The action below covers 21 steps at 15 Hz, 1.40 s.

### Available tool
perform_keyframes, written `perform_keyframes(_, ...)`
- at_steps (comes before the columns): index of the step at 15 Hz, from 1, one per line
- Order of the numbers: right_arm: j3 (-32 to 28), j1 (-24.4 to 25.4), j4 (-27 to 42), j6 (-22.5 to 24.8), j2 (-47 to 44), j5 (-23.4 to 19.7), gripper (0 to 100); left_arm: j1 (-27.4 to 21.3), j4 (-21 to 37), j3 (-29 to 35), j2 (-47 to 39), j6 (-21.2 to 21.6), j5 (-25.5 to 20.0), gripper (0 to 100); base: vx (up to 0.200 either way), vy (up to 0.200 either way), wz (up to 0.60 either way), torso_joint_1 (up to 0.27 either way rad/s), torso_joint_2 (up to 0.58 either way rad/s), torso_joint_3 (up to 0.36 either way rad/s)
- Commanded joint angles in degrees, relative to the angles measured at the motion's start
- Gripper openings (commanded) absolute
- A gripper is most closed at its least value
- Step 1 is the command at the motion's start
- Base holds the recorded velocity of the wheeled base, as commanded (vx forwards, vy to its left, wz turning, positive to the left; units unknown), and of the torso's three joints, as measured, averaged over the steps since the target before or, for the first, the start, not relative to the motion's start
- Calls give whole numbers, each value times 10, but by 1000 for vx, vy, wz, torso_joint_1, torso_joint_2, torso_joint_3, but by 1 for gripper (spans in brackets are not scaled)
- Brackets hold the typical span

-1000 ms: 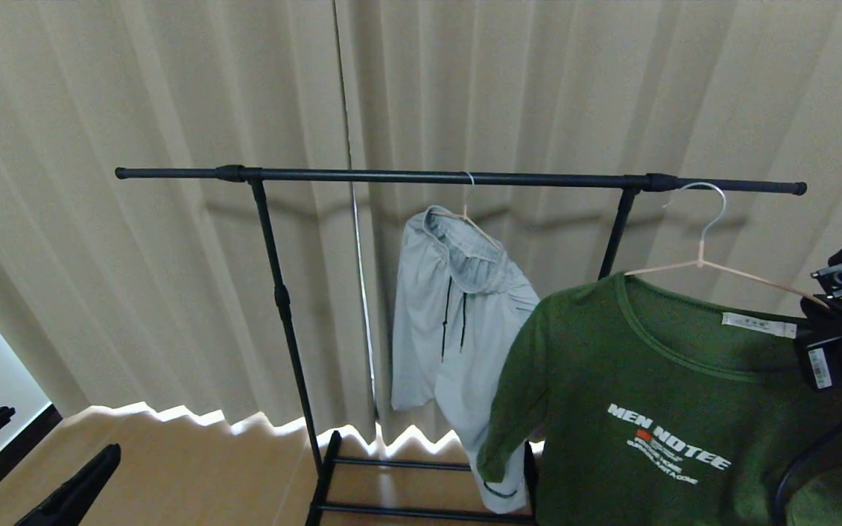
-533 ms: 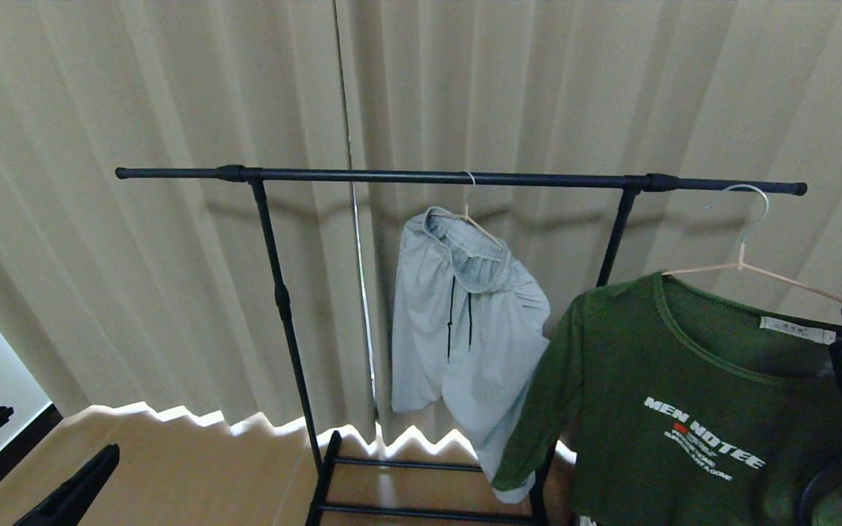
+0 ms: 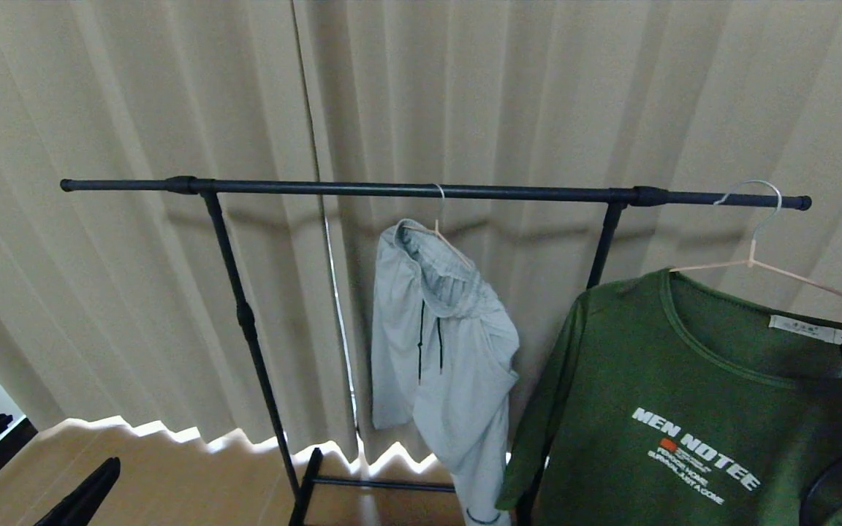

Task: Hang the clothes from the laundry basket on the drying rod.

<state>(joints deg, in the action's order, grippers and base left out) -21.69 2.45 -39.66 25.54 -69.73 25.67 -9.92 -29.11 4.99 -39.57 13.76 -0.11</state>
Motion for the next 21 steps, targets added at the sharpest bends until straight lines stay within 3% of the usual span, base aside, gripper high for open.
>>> perform_keyframes(1,2,3,0,0,-1,0,0,0,-1,-1,9,1,-1,100,0,0,0,0,0,0)
perform_keyframes(5,8,16,-1,-1,-1,-1,0,0,-1,2,11,-1,-1,100,0,0,0,0,0,0)
perform_keyframes(10,2,89,-3,-3,-30,-2,0,3,14,3,7,-2,0,100,0,0,0,0,0,0)
perform_keyframes(17,-52,132,-9,-20,-109,-2,0,3,18,2,9,-6,0,100,200,0,0,1,-2,4)
perform_keyframes(21,-90,149,-9,-21,-152,-1,0,3,17,1,11,-4,-1,100,0,0,0,0,0,0)
